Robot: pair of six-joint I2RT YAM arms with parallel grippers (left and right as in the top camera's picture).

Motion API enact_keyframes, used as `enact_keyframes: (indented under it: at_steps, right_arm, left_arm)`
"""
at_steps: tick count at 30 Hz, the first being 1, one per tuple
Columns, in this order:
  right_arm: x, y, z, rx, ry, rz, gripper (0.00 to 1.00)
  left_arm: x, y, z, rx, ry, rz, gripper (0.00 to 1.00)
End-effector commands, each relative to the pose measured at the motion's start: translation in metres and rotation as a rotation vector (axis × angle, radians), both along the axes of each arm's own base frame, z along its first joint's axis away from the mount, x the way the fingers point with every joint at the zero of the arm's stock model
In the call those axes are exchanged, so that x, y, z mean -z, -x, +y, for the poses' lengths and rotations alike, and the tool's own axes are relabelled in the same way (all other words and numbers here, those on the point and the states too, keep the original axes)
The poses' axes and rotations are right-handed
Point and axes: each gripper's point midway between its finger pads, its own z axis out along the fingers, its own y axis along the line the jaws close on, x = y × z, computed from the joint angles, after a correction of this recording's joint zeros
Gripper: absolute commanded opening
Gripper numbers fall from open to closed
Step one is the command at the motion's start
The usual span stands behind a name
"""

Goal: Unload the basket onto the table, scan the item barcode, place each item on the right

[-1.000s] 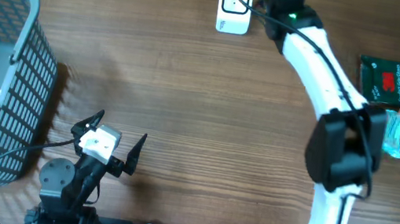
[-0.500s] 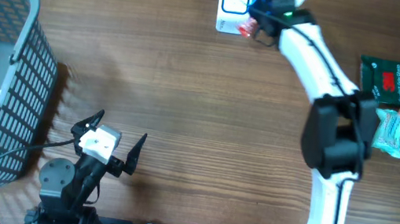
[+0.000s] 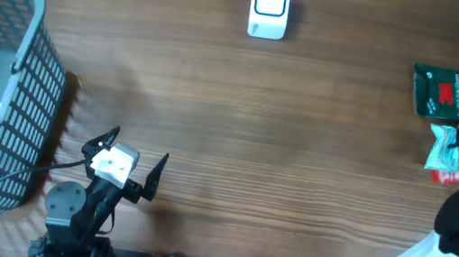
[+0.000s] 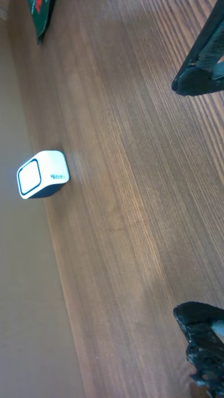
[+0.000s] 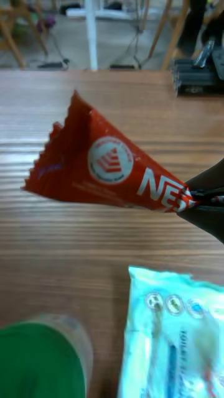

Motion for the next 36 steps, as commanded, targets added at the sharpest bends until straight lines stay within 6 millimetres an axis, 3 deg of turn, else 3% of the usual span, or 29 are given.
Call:
enact_keyframes:
  at_steps: [1,2,4,6,8,10,12,14,16,18,21,23,26,29,32,36]
  right_arm:
    - [0.039,-0.005,0.004,-0.027,-0.028,-0.043,0.31]
    - [0.042,-0.008,0.003,-0.056,-0.04,-0.048,0.38]
    - [0.039,-0.018,0.003,-0.121,-0.071,-0.065,1.0]
    - [0.021,-0.037,0.011,-0.225,-0.148,-0.13,1.0]
    - [-0.007,-0.06,0.039,-0.381,-0.267,-0.279,1.0]
    - [-0.073,-0.085,0.09,-0.661,-0.331,-0.515,1.0]
    - [-0.134,-0.082,0.123,-0.824,-0.289,-0.676,1.0]
    - [-0.208,-0.047,0.159,-0.954,-0.219,-0.883,1.0]
    - [-0.252,-0.005,0.172,-0.982,-0.135,-1.019,1.0]
    - [-0.286,0.032,0.179,-1.018,-0.039,-1.133,1.0]
    - [-0.319,0.084,0.191,-1.059,0.085,-1.275,1.0]
    - [-0.328,0.114,0.185,-1.042,0.2,-1.296,1.0]
    - [-0.309,0.133,0.186,-1.011,0.167,-1.258,1.0]
    - [-0.297,0.119,0.199,-1.241,0.223,-1.216,1.0]
    - [-0.287,0.106,0.227,-1.461,0.343,-1.423,1.0]
    - [-0.235,0.077,0.238,-1.569,0.474,-1.602,1.0]
  left_arm:
    - [0.002,0.0,0.0,0.002,0.012,0.003,1.0]
    - [0.002,0.0,0.0,0.002,0.012,0.003,1.0]
    - [0.002,0.0,0.0,0.002,0.012,0.003,1.0]
    - [0.002,0.0,0.0,0.002,0.012,0.003,1.0]
    - [0.002,0.0,0.0,0.002,0.012,0.003,1.0]
    - [0.002,0.0,0.0,0.002,0.012,0.003,1.0]
    - [0.002,0.0,0.0,0.002,0.012,0.003,1.0]
    - [0.002,0.0,0.0,0.002,0.012,0.003,1.0]
    - [0.002,0.0,0.0,0.002,0.012,0.003,1.0]
    - [0.002,0.0,0.0,0.002,0.012,0.003,1.0]
    - [0.002,0.0,0.0,0.002,0.012,0.003,1.0]
    - [0.002,0.0,0.0,0.002,0.012,0.003,1.0]
    - [0.002,0.0,0.0,0.002,0.012,0.003,1.0]
    - [0.002,0.0,0.0,0.002,0.012,0.003,1.0]
    - [0.002,0.0,0.0,0.002,0.012,0.003,1.0]
    - [0.002,0.0,0.0,0.002,0.012,0.003,1.0]
